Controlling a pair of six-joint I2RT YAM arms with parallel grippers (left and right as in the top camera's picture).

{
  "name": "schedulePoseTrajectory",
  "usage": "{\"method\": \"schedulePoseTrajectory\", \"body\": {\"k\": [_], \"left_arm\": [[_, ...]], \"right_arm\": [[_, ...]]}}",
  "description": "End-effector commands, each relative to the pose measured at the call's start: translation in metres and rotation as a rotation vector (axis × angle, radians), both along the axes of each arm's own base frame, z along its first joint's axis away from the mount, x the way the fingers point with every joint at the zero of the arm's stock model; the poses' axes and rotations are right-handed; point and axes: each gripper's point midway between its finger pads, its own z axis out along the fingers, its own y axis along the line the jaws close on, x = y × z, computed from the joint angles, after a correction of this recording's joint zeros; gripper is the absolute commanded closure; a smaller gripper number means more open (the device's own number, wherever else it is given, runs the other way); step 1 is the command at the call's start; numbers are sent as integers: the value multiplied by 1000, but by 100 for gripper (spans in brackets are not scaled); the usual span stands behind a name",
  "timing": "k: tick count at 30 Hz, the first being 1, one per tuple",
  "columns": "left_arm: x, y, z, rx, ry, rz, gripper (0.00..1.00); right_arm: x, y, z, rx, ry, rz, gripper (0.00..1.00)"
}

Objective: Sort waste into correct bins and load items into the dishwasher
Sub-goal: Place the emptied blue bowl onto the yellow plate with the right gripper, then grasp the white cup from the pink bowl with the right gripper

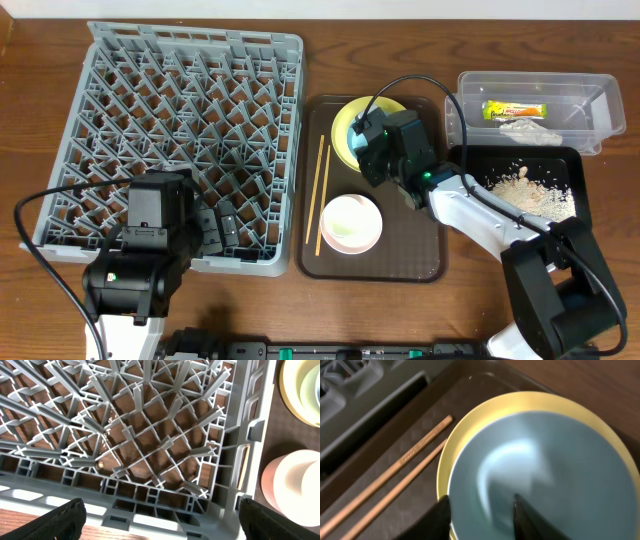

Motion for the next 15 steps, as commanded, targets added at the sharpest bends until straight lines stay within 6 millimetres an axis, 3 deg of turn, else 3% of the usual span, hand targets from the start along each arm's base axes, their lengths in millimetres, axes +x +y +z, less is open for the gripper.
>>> {"method": "schedulePoseTrajectory", "body": {"k": [1, 10, 13, 15], "left_arm": [[2, 2, 7, 10, -17, -4, 2], [2, 2, 7, 10, -17, -4, 2], [2, 2, 7, 10, -17, -4, 2], [2, 2, 7, 10, -17, -4, 2]], "right_arm": [[-10, 8, 20, 53, 10, 36, 59], [-66, 3, 87, 245, 158, 4, 58], [-93, 10, 83, 259, 260, 47, 55], [-110, 9, 67, 225, 353, 41, 55]]}}
